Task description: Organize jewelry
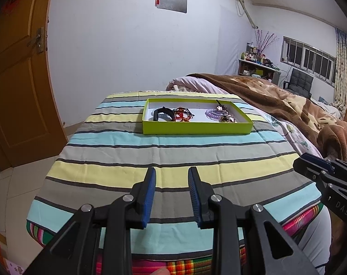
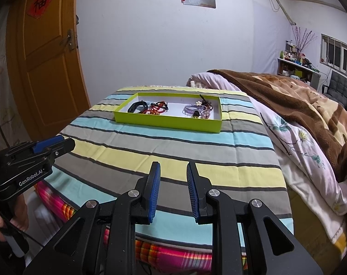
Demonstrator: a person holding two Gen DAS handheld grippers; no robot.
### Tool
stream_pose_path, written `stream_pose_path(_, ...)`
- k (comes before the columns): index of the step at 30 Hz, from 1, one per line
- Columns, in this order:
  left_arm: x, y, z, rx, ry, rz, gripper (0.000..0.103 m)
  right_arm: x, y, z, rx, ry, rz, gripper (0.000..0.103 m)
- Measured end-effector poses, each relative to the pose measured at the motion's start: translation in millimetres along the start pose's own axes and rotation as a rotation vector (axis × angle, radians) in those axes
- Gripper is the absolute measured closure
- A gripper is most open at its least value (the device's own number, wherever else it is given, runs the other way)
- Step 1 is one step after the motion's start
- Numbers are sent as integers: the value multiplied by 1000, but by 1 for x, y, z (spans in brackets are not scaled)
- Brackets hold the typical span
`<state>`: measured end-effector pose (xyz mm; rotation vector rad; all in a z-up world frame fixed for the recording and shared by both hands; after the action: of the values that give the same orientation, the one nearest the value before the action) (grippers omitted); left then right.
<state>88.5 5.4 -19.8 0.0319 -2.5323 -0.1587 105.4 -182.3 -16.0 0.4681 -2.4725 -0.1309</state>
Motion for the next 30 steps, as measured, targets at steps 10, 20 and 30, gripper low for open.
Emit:
stream_pose_path(10,-4,-1,3,-2,15,-5,73,0,0,1,0,1,-1,79)
stream_pose_path(20,-6,-1,3,-7,18,-4,73,-1,0,0,1,2,0,79)
stream_pose_path(30,-8,0,5,-12,20,-1,73,-1,1,1,1,3,-1,79)
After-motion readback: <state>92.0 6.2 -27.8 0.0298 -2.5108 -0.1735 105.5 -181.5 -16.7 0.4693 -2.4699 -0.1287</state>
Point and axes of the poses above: each gripper's, at about its wrist camera, not at the fingertips, and x roughly against the way its jaws point, y to its left, z to its underside, the point moved 9 cm from there along -x, roughly the way its jaws point, and after that the axes turned 12 degrees about -x, right-handed, at the moved point
